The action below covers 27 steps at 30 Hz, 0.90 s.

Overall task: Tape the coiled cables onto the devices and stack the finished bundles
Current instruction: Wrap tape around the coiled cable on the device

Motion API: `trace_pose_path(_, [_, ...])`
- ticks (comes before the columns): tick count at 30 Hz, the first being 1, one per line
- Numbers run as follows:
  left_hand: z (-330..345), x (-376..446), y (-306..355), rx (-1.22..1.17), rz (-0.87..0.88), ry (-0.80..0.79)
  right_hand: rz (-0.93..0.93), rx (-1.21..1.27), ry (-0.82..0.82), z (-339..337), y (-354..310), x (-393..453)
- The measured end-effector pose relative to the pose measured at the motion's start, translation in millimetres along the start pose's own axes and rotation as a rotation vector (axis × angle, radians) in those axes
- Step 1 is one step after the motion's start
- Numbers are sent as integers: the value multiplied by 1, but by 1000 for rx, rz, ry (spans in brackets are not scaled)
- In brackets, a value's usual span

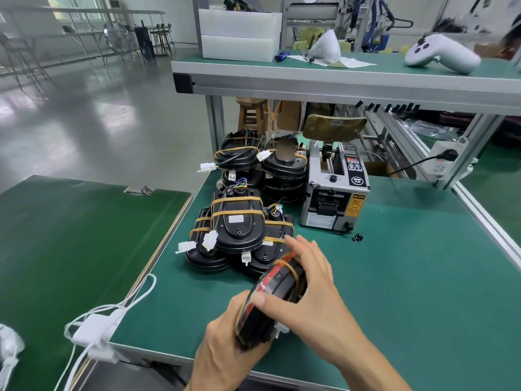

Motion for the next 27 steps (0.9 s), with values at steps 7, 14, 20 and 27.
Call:
trace_pose_path(7, [10,-1,-12,-11,-90,28,-49,408,418,-43,30,20])
trace_pose_path(14, [19,-2,-31,-67,-223,39,191,350,415,-83,67,70])
trace_pose_path(20, [26,-8,-56,-68,-290,-51,172,299,20,-40,58,60])
trace_pose_path(27, [-1,-1,7,12,-132,83,111,326,36,-30,55,58])
Point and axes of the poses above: each hand's wrist, its own x-axis towards the middle knuckle, its own z-axis out of the palm, y = z × x, the point moved 2 cm from there along x, towards the middle knuckle, and after that the axes turned 15 degrees about -y, right-handed, at the moved point
